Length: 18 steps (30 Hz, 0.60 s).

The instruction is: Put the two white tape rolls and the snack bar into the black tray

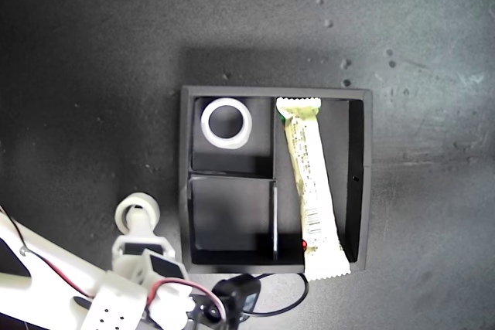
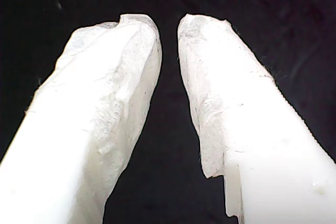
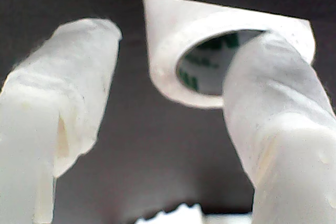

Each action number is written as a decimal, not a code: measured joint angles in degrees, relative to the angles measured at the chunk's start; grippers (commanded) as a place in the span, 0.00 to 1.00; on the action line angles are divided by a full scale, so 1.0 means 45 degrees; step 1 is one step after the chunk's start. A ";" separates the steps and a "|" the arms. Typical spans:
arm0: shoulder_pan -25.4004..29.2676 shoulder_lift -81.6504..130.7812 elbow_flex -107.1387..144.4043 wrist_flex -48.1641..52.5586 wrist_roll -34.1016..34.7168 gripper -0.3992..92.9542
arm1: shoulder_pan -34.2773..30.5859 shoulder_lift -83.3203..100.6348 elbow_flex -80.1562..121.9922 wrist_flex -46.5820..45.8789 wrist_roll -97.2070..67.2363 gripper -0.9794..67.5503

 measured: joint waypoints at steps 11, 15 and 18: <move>0.0000 -0.0078 0.0000 0.0000 0.0000 0.17 | -0.0234 0.0000 0.0078 -0.0117 0.0000 0.04; 0.0000 0.0371 0.0625 0.0000 -0.0039 0.17 | -0.0234 0.0000 0.0078 -0.0215 0.0000 0.04; 0.0078 0.0391 0.0664 0.0000 -0.0039 0.17 | -0.0234 0.0000 0.0078 -0.0234 0.0000 0.04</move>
